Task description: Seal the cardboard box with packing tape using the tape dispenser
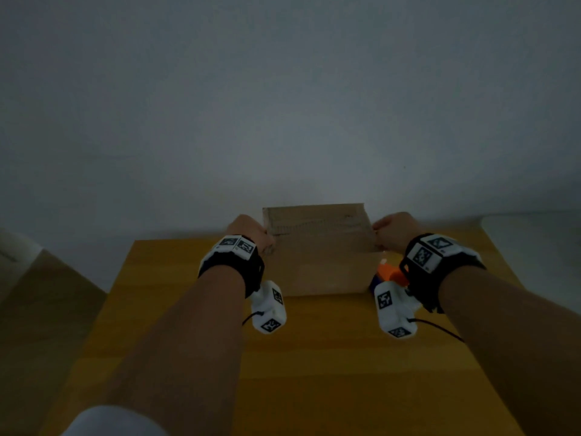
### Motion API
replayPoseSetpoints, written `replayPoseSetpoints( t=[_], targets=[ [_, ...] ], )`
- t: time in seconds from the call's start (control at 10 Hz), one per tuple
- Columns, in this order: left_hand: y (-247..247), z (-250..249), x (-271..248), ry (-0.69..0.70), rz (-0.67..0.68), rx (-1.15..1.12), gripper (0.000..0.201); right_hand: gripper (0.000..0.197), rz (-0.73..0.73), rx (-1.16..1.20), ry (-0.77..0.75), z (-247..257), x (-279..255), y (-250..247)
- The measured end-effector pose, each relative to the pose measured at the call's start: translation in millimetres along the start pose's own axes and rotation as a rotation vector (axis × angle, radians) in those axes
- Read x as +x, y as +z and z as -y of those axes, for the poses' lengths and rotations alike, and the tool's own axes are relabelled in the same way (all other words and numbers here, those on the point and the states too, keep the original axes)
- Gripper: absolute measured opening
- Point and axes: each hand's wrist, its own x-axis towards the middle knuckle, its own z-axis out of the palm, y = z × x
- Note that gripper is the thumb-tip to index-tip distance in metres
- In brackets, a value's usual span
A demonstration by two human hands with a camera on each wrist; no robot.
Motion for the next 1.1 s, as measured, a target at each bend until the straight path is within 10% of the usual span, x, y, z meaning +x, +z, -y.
replayPoseSetpoints(
  t=[1.1],
  targets=[
    [-15.1, -27.4, 0.0, 0.092, -0.095, 0.11, 0.028, 0.034, -0.089, 0.007, -0.12, 17.9, 8.8, -8.3]
  ],
)
